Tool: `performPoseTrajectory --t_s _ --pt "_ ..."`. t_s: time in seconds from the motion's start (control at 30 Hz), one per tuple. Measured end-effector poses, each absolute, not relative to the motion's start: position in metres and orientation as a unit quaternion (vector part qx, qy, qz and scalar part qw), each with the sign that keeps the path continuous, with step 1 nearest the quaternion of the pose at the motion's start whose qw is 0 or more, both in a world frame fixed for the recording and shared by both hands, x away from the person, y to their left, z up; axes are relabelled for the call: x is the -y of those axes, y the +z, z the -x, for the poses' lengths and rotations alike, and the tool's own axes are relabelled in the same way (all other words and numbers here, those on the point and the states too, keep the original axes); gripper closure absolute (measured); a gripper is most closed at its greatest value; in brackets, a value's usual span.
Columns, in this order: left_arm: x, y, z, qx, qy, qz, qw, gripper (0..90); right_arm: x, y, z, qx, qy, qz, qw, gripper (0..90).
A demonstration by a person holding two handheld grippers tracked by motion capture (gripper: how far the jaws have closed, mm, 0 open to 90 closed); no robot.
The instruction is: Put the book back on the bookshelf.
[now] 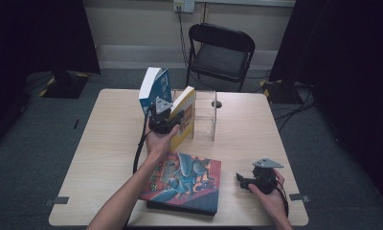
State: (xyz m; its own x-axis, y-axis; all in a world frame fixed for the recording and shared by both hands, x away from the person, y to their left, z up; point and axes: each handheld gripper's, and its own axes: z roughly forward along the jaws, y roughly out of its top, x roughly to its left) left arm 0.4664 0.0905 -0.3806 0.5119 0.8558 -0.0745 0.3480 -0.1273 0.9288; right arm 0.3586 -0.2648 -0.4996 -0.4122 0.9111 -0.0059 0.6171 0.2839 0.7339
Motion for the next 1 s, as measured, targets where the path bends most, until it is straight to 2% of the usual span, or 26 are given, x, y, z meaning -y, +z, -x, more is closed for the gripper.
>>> performPoseTrajectory --t_s 0.07,0.33,0.47,0.57,0.77,1.0 --pt "-0.092 -0.377 -0.465 -0.423 0.245 -0.71 0.507 68.0 0.265 -0.5 -0.359 -0.771 0.335 -0.496 0.219 13.4" --pt "-0.099 -0.364 -0.459 -0.417 0.233 -0.715 0.51 66.4 0.265 -0.5 -0.359 -0.77 0.335 -0.496 0.22 13.5" --pt "-0.103 -0.361 -0.461 -0.413 0.215 -0.731 0.499 67.8 0.265 -0.5 -0.359 -0.77 0.335 -0.496 0.22 13.4" --pt "-0.105 -0.355 -0.463 -0.412 0.195 -0.74 0.494 64.6 0.265 -0.5 -0.359 -0.77 0.335 -0.496 0.22 13.4" --pt "-0.106 -0.336 -0.46 -0.397 0.201 -0.755 0.482 65.4 0.265 -0.5 -0.359 -0.77 0.335 -0.496 0.22 13.4" --pt "-0.104 -0.319 -0.472 -0.416 0.149 -0.792 0.422 65.3 0.265 -0.5 -0.359 -0.77 0.335 -0.496 0.22 13.4"
